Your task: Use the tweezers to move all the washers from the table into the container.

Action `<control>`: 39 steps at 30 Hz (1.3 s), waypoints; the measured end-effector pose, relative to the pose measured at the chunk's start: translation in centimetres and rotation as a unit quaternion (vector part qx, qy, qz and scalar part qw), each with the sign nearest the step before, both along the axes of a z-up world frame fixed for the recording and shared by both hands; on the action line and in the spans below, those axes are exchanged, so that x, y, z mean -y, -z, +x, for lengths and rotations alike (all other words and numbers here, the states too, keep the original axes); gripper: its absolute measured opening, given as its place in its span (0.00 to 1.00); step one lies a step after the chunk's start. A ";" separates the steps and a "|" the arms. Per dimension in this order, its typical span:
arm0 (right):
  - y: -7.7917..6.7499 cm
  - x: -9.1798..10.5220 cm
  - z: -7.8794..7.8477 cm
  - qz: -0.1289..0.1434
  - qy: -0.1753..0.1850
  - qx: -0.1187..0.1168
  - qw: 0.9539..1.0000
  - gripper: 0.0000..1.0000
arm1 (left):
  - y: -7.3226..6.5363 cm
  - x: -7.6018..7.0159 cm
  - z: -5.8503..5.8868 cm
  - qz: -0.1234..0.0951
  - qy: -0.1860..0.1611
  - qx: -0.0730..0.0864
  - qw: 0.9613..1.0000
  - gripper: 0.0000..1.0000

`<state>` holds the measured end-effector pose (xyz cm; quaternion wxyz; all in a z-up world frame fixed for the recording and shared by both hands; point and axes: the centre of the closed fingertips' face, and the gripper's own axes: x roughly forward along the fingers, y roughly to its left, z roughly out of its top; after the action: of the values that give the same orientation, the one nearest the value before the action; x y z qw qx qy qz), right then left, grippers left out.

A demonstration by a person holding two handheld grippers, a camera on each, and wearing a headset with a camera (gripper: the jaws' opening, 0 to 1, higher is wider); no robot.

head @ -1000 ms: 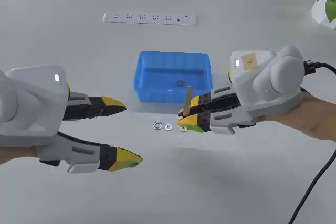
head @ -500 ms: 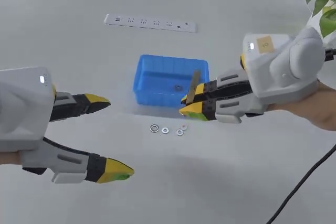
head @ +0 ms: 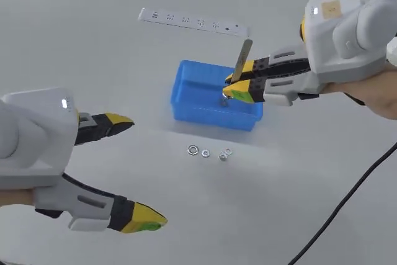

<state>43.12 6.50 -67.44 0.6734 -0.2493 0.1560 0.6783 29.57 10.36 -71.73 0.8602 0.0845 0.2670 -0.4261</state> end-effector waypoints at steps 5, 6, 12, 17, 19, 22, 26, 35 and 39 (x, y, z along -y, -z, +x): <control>1.1 -0.9 2.5 -0.001 0.021 0.006 1.000 0.10 | 0.0 -0.5 0.3 -0.002 -0.012 0.000 1.000 0.99; 1.4 -1.0 2.7 -0.002 0.022 0.005 1.000 0.10 | 0.0 -0.6 0.3 -0.004 -0.015 -0.001 1.000 0.99; 4.4 -1.8 4.4 -0.023 0.026 0.001 0.999 0.10 | 0.0 -1.1 0.6 -0.008 -0.029 -0.005 1.000 0.99; 6.7 -2.2 4.8 -0.039 0.024 -0.003 0.999 0.10 | 0.4 -1.1 0.5 -0.010 -0.035 -0.023 0.999 0.99; 7.4 -2.4 5.0 -0.040 0.029 -0.009 0.999 0.10 | 0.7 -1.0 0.4 -0.007 -0.034 -0.025 0.999 0.99; 8.3 -2.6 5.1 -0.042 0.033 -0.016 0.998 0.10 | 0.9 -0.8 0.2 -0.003 -0.030 -0.030 0.999 0.99; 8.6 -2.6 4.9 -0.041 0.032 -0.021 0.998 0.10 | 0.9 -0.5 0.1 -0.013 -0.024 -0.041 0.999 0.91; 9.4 -2.8 5.2 -0.042 0.032 -0.024 0.998 0.10 | 1.1 -0.5 0.3 -0.006 -0.023 -0.049 0.999 0.92; 9.3 -2.8 5.5 -0.039 0.034 -0.025 0.998 0.10 | 1.0 -0.8 0.3 -0.006 -0.025 -0.052 0.998 0.92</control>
<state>48.62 9.25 -76.75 0.6819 -0.2531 0.2076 0.6541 29.89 11.11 -72.78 0.8564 0.0504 0.3104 -0.4095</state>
